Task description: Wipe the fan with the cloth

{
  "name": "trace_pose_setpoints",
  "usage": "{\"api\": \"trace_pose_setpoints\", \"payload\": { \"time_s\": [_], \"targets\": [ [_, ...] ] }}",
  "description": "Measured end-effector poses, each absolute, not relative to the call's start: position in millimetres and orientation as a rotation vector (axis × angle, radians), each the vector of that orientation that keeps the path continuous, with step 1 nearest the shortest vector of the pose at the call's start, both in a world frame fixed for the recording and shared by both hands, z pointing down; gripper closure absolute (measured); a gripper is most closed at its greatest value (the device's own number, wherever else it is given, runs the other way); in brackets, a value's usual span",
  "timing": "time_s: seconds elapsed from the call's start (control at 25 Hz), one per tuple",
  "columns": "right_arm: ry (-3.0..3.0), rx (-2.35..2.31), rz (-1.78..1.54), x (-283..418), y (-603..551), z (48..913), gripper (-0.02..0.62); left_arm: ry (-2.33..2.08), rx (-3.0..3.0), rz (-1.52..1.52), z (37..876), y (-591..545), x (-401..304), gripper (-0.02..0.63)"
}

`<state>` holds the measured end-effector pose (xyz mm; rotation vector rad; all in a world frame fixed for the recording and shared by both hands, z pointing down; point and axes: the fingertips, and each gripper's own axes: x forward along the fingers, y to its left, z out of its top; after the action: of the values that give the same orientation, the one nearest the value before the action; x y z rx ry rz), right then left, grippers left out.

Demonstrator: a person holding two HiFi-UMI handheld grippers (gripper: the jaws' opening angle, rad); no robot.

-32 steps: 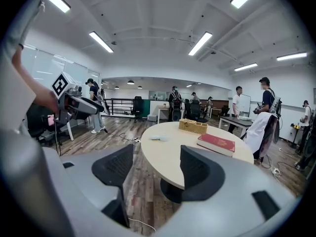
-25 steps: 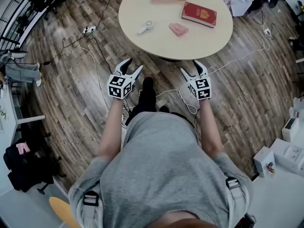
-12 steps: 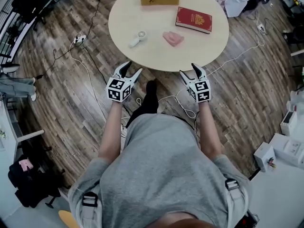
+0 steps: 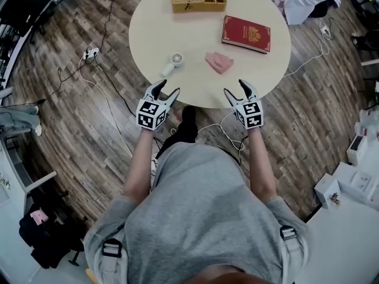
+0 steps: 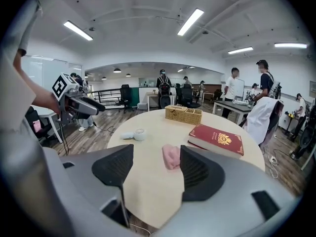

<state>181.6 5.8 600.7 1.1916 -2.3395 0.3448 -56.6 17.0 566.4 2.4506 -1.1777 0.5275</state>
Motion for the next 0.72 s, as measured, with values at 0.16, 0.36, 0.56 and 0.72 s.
{"api": "trace_pose_setpoints", "payload": {
  "time_s": [0.16,0.36,0.56,0.72],
  "targets": [
    [-2.315,1.199,0.391,166,-25,613,0.291,-1.13,2.447,0.545,579,-22,-70,0.353],
    [-2.276,1.227,0.43,154,-53,626,0.291,-1.071,2.451,0.569,591,-60,-83,0.35],
    [-2.231,1.259,0.454,148,-73,636,0.295,-1.008,2.437,0.611,611,-82,-90,0.342],
    [-2.185,1.248,0.422,148,-80,642,0.302,-0.963,2.433,0.645,628,-91,-87,0.337]
  ]
}}
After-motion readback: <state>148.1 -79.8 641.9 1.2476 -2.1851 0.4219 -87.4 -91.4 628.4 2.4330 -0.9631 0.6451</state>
